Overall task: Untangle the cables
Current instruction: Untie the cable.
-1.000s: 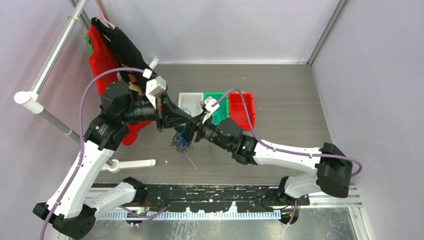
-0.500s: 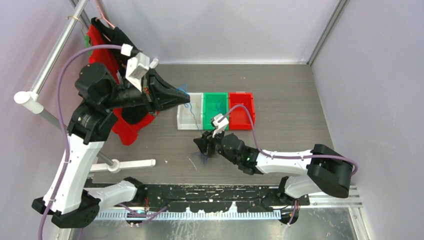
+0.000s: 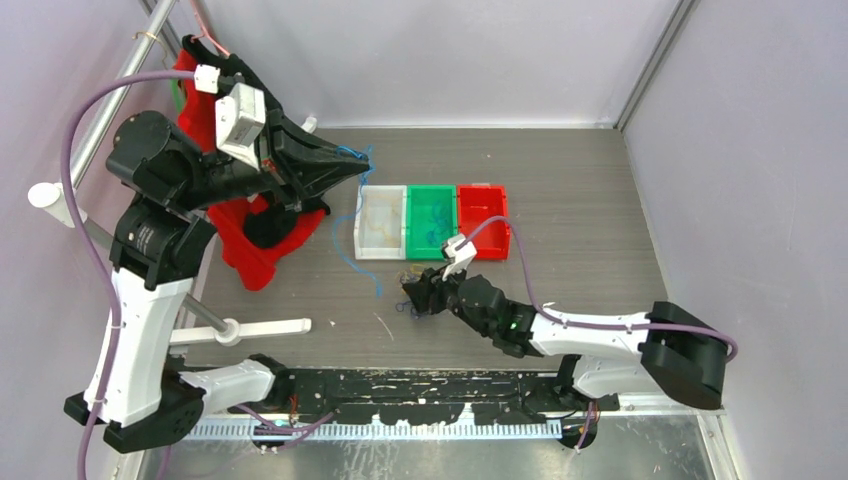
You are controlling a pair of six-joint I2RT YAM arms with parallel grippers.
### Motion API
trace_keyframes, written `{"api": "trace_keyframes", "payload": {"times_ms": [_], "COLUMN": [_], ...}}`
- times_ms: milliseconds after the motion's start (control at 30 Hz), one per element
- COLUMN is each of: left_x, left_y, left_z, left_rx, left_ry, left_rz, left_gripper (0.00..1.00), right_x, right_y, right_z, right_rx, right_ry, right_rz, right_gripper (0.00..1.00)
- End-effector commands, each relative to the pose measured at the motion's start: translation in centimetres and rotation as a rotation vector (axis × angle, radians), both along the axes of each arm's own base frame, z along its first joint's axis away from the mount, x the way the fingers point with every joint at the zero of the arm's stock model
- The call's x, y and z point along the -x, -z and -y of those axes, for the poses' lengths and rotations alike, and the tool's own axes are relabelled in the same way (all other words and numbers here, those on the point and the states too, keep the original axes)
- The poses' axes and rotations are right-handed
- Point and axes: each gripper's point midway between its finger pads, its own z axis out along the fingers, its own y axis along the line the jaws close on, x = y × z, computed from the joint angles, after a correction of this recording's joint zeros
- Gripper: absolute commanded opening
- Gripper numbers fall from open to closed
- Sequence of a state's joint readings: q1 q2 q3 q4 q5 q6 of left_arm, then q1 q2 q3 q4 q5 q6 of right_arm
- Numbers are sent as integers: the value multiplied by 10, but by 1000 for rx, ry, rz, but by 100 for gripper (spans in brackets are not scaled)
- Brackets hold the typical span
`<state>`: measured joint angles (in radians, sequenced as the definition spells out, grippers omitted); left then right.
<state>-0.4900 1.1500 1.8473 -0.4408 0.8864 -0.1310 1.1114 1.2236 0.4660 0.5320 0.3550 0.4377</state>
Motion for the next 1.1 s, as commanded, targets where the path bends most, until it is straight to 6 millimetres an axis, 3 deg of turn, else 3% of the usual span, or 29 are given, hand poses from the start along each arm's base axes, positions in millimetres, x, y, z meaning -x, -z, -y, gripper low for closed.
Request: {"api": "trace_keyframes", "payload": {"times_ms": [0, 100, 200, 300, 400, 567, 800, 1067], "left_x": [-6, -15, -23, -34, -49, -82, -139, -191], "left_y": [-4, 19, 40, 63, 84, 112, 142, 179], "left_z": [-2, 2, 6, 13, 23, 45, 80, 106], "left_rx": [3, -31, -57, -86, -117, -159, -209, -264], "left_ry": [-42, -47, -48, -40, -31, -17, -19, -40], "left_rz": [54, 18, -16, -61, -103, -155, -202, -220], "left_gripper": [0, 0, 0, 0, 0, 0, 0, 0], "right_x": [-2, 0, 0, -5, -18, -42, -65, -74], "right_y": [-49, -84, -121, -153, -170, -165, -137, -109], "right_z": [6, 12, 22, 34, 49, 79, 130, 178], "right_rx": [-126, -162, -185, -179, -131, -5, 36, 21], "right_ry": [35, 33, 46, 81, 161, 338, 557, 677], "right_rz": [45, 90, 144, 203, 221, 207, 124, 49], "right_gripper": [60, 63, 73, 74, 74, 73, 72, 72]}}
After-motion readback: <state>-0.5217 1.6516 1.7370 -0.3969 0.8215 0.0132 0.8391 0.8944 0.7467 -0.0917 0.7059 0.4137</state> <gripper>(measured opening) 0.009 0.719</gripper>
